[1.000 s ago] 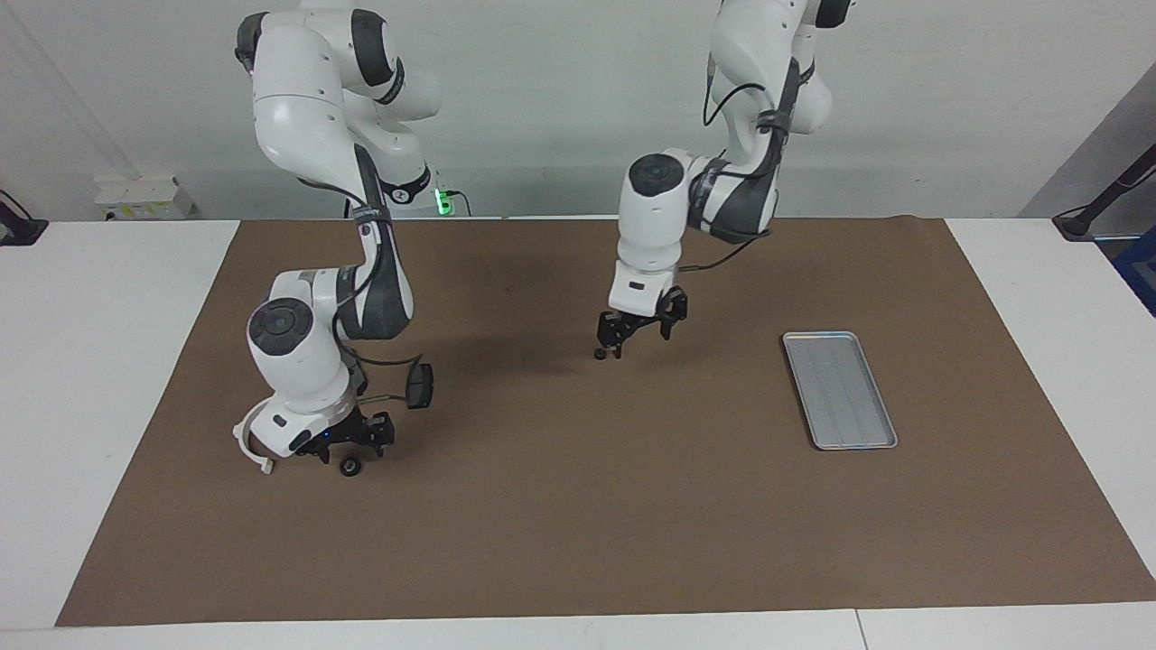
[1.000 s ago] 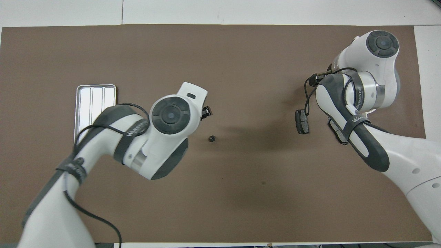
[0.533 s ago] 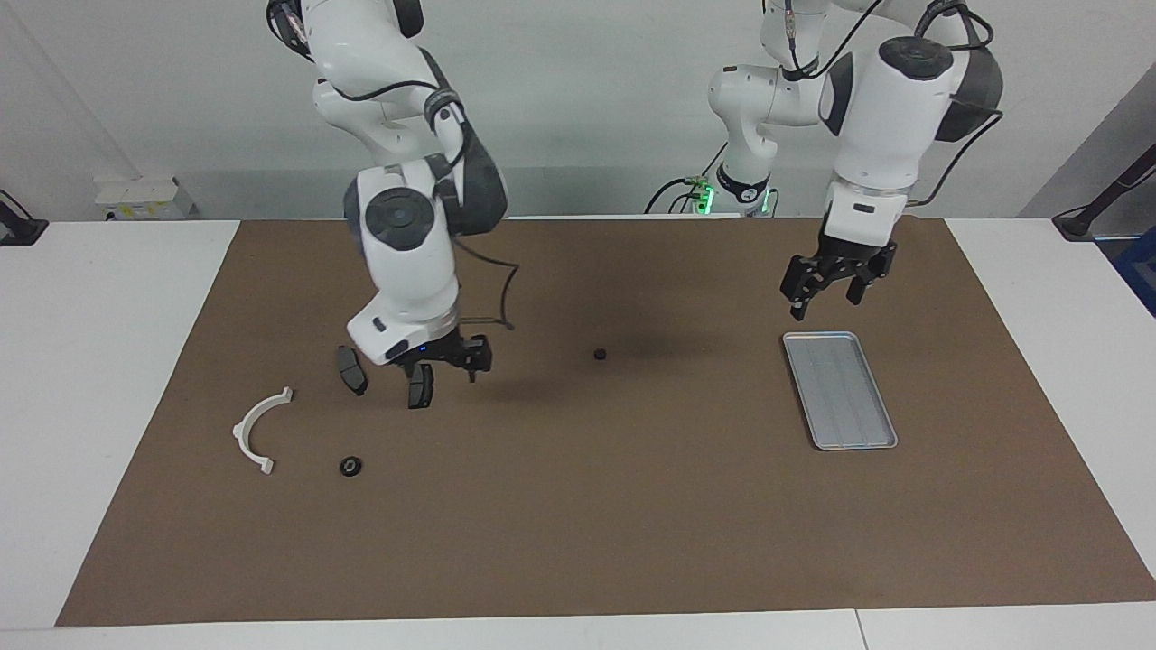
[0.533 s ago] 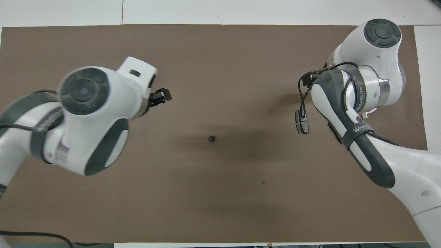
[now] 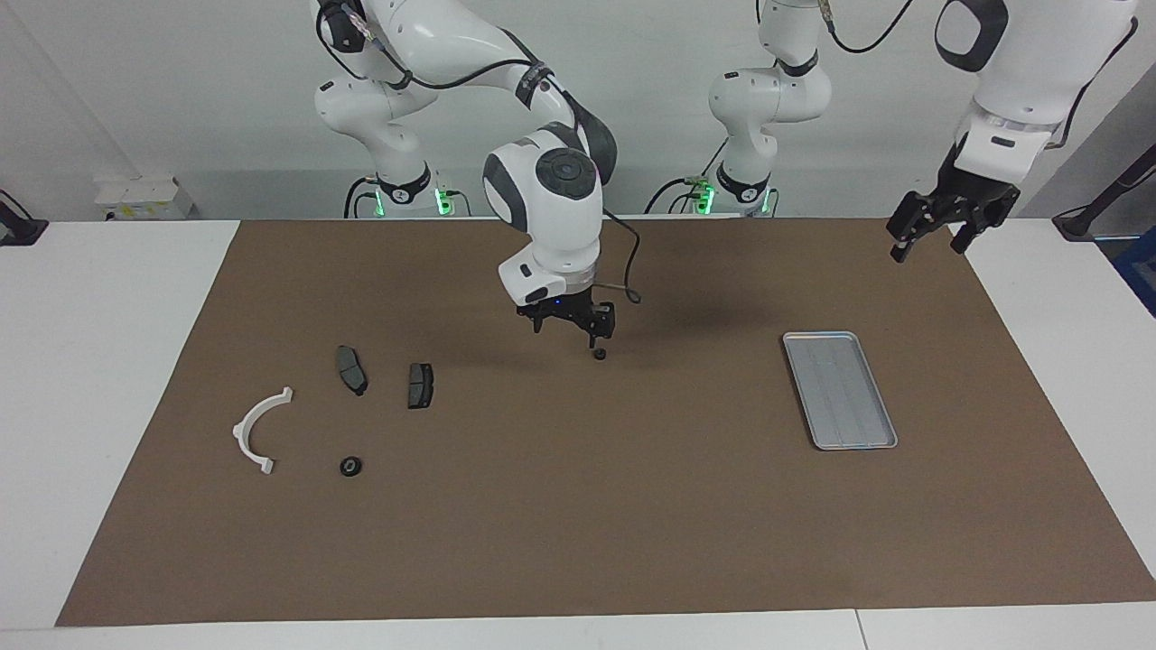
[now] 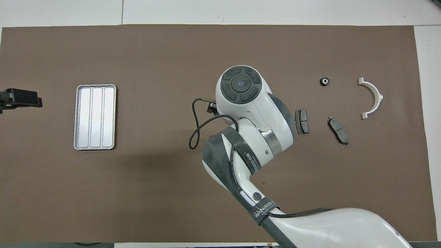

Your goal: Place bearing gear from tray to pile

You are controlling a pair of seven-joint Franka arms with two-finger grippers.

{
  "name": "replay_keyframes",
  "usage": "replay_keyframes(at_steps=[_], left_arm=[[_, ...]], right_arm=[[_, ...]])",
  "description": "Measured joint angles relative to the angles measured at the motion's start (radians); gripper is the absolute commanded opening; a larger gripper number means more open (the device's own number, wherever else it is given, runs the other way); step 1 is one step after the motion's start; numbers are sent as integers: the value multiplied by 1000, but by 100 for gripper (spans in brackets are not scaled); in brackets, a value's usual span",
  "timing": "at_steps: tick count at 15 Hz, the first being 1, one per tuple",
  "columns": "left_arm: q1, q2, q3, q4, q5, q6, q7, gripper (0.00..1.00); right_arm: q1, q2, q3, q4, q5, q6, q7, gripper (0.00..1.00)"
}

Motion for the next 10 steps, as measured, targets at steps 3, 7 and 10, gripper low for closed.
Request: replay_keyframes(at_steps=[3, 7, 10], left_arm=[[0, -5, -9, 46, -1, -65, 0, 100], [0, -30, -18, 21, -1, -89, 0, 100], [0, -52, -18, -26, -1, -90, 0, 100]], right_arm=[[68, 29, 0, -63, 0, 98, 80, 100], [104, 107, -2, -77, 0, 191, 120, 100], [102, 138, -9, -78, -1, 219, 120, 96]])
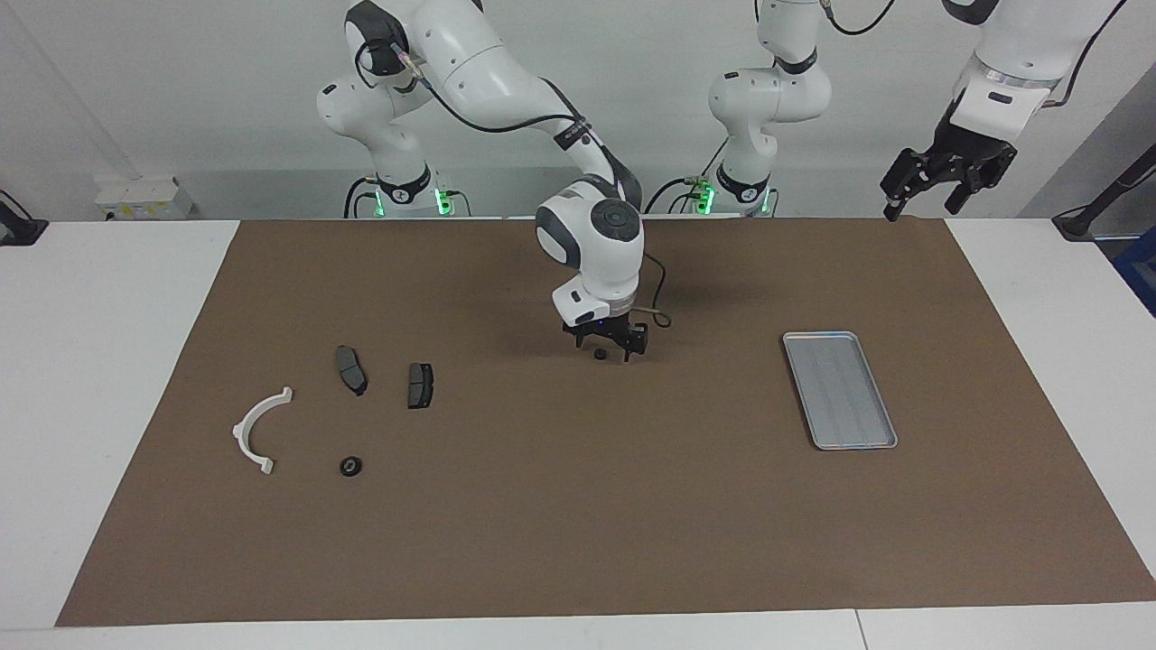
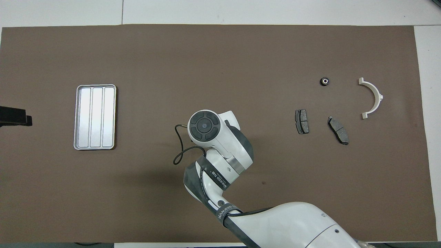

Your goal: Place bearing gear from tray to pile

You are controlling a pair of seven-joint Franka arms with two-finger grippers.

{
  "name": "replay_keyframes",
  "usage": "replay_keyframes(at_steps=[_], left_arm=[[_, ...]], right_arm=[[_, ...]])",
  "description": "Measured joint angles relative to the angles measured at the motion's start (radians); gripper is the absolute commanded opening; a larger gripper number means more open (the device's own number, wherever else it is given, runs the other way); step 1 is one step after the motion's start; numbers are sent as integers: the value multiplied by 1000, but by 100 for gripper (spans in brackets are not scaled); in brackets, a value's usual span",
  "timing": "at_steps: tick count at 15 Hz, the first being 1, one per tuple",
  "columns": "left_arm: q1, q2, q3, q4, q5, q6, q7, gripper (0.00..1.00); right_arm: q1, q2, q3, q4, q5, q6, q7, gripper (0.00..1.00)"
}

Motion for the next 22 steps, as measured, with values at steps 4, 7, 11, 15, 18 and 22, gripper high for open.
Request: replay_keyframes(at_steps=[4, 7, 11, 15, 18, 22], left_arm=[[-1, -1, -5, -6, 0, -5, 0, 100], [-2, -1, -6, -6, 0, -15, 1, 100], [-2, -3, -7, -5, 0, -32, 6, 100], [-2, -4, -4, -5, 0, -33, 10, 100], [-2, -4, -4, -4, 0, -32, 13, 100], [-2, -4, -8, -4, -1, -31, 17, 100]], right_arm=[[-1, 6, -3, -8, -3, 15, 0, 57], [-1, 0, -3, -9, -3, 21, 0, 0], [-4, -11, -6, -16, -5, 15, 0, 0], [-4, -11, -6, -14, -6, 11, 0, 0], [-21, -13, -16, 32, -23, -93, -26, 0], [-201, -86, -22, 143, -28, -301, -378, 0]])
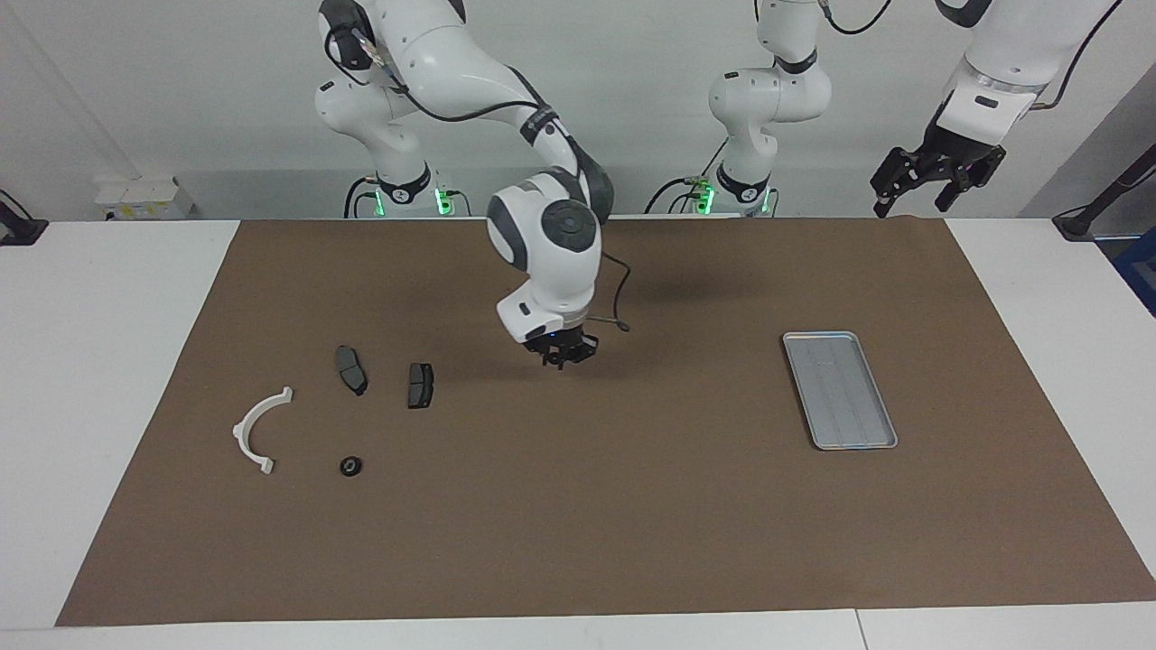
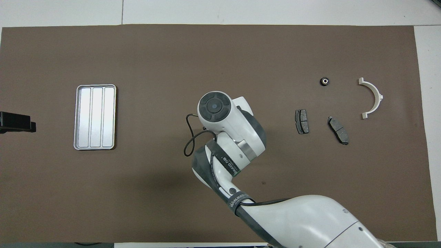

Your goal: Place bearing gear from tray to pile

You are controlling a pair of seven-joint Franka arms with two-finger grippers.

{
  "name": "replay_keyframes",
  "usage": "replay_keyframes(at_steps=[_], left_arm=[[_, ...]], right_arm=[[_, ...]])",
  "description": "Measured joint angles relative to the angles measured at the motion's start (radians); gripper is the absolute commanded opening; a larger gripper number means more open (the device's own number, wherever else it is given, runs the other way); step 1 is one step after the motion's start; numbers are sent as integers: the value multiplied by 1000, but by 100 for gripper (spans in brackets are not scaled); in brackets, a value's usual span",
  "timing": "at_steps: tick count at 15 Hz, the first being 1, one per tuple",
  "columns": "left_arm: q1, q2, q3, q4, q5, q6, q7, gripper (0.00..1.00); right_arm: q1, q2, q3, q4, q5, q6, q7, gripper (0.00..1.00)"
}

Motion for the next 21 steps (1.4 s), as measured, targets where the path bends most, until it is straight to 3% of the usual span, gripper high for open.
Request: replay_keyframes(at_steps=[4, 7, 10, 14, 17, 18, 19, 21], left_arm=[[-1, 0, -10, 0, 0, 3, 2, 100], [-6, 0, -18, 0, -1, 3, 2, 100], [-12, 0, -18, 0, -1, 3, 2, 100], [-13, 0, -18, 0, -1, 3, 2, 100], [-13, 0, -18, 0, -1, 3, 2, 100], [-13, 0, -18, 0, -1, 4, 2, 100], [-13, 0, -18, 0, -1, 5, 2, 100], [-13, 0, -18, 0, -1, 7, 2, 100]], right_arm=[[-218, -43, 0, -11, 0, -2, -376, 0], [-315, -34, 1, -102, 0, 142, -539, 0], [-334, -8, 2, -164, 0, 265, -574, 0], [-344, 68, 1, -175, 0, 396, -600, 0], [-352, 82, 3, -174, 1, 430, -609, 0], [-352, 82, 3, -174, 1, 432, -609, 46], [-352, 82, 3, -174, 1, 432, -609, 99], [-353, 84, 2, -173, 1, 432, -609, 100]])
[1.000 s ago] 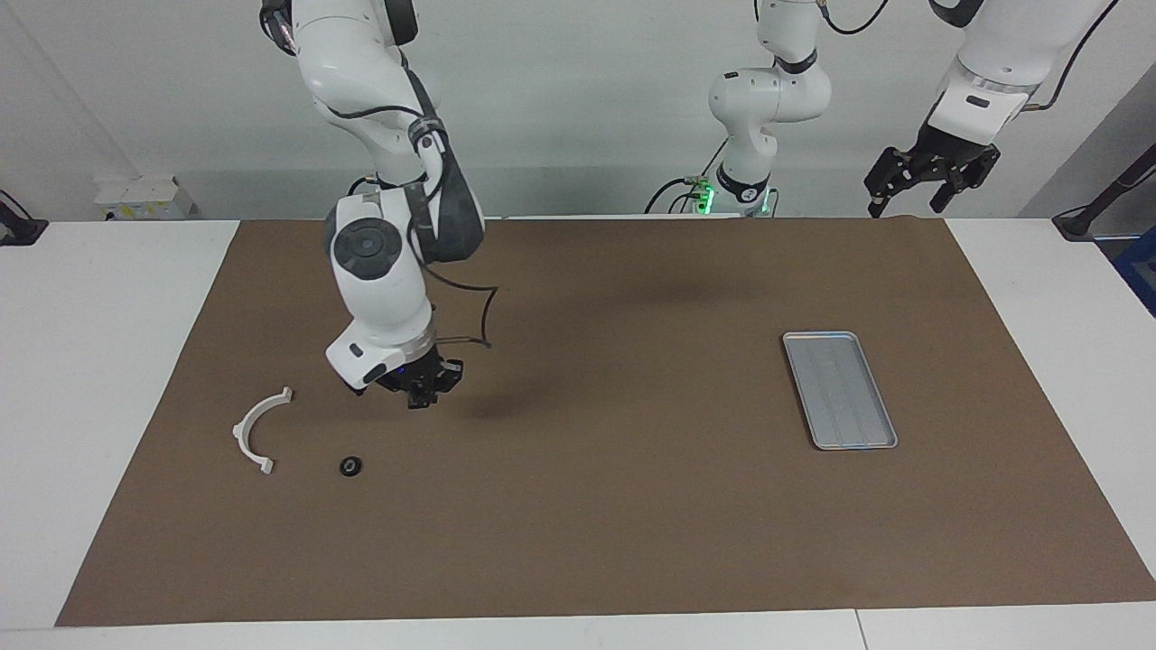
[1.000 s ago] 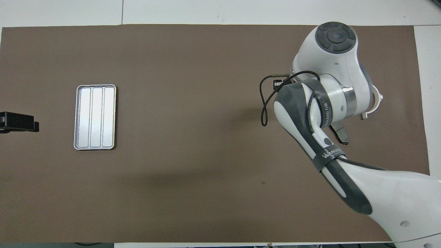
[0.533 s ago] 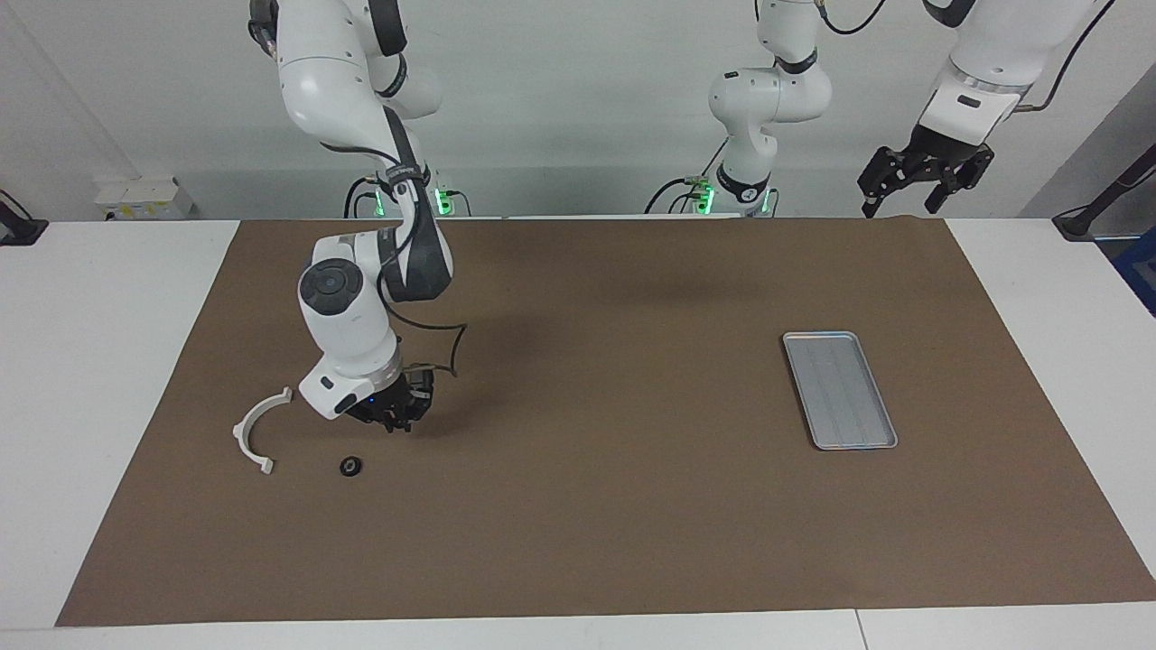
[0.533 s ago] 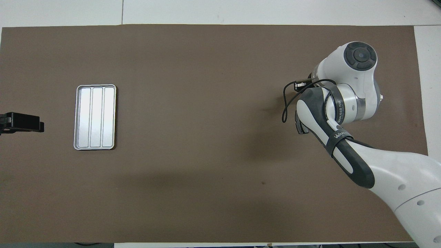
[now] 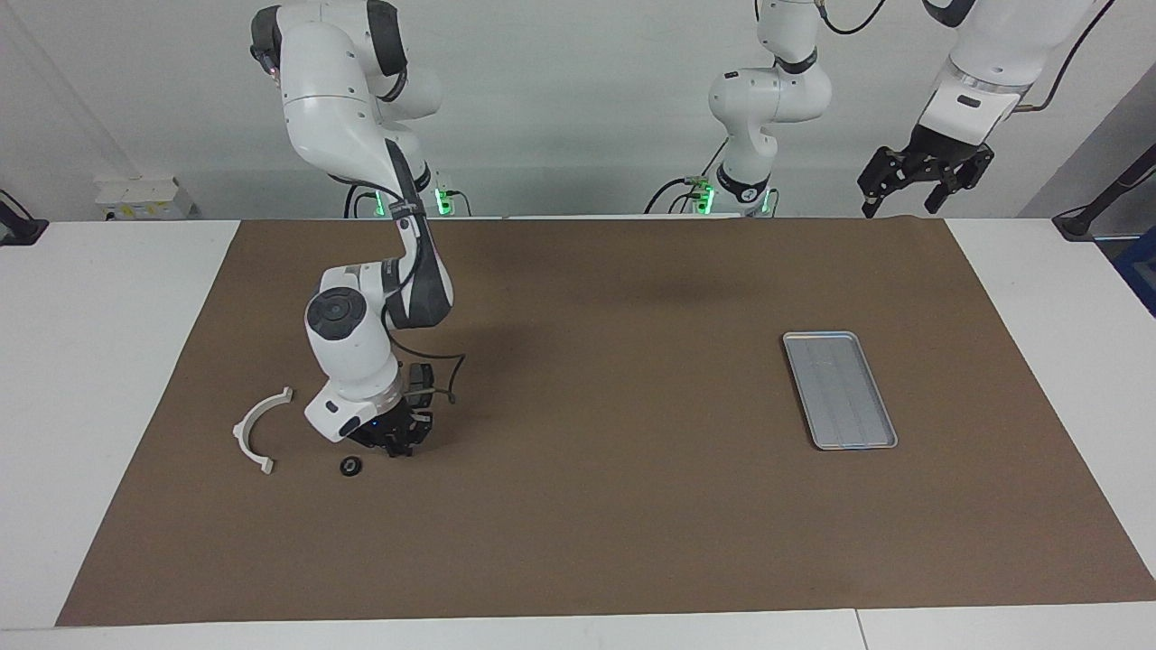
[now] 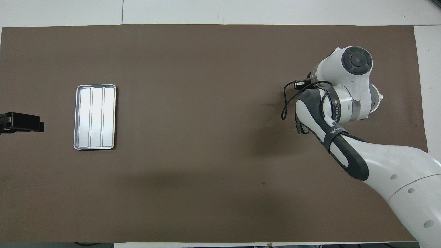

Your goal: Place bearing gear from tray to pile

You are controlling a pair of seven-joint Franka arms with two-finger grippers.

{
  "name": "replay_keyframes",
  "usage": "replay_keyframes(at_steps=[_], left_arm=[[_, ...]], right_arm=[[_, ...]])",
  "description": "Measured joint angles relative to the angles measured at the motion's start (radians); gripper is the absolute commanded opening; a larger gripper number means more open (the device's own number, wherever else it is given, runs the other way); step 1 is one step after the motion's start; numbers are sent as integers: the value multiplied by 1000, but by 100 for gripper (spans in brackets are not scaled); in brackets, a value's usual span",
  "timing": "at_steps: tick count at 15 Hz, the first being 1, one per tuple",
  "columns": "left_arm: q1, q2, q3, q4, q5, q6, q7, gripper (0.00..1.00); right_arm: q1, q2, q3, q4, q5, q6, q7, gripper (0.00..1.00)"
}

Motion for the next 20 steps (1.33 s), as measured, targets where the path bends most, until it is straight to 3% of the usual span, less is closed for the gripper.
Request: replay_keyframes(at_steps=[14, 17, 20], left_arm=[[-1, 0, -1, 0, 0, 7, 0, 100], [-1, 0, -1, 0, 0, 8, 0, 100], [-1, 0, -1, 0, 0, 8, 0, 100]], right_arm=[[-17, -68, 0, 11, 0, -22, 0, 100], [-38, -165, 0, 17, 0, -170, 0, 100], [-41, -323, 1, 30, 1, -407, 0, 100]])
